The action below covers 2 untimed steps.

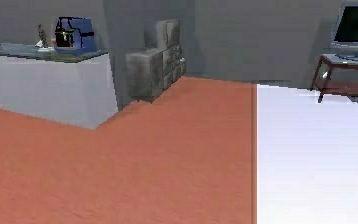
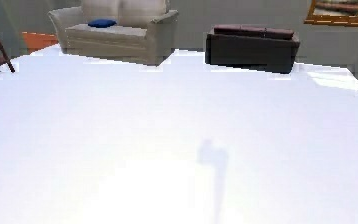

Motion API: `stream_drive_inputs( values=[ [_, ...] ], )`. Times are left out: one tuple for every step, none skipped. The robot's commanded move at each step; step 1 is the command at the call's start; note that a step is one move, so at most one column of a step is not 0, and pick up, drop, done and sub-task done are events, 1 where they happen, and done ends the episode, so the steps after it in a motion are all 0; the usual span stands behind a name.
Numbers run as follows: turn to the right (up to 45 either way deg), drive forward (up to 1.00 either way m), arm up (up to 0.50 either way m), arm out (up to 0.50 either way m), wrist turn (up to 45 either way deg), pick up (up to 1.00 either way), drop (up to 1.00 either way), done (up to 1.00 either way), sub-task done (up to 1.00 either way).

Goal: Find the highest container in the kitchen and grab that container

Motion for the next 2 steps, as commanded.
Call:
stream_drive_inputs(
  values=[
    [6.0, 0.0, 0.0, 0.0, 0.0, 0.0, 0.0, 0.0, 0.0],
    [0.0, 1.0, 0.0, 0.0, 0.0, 0.0, 0.0, 0.0, 0.0]
  ],
)
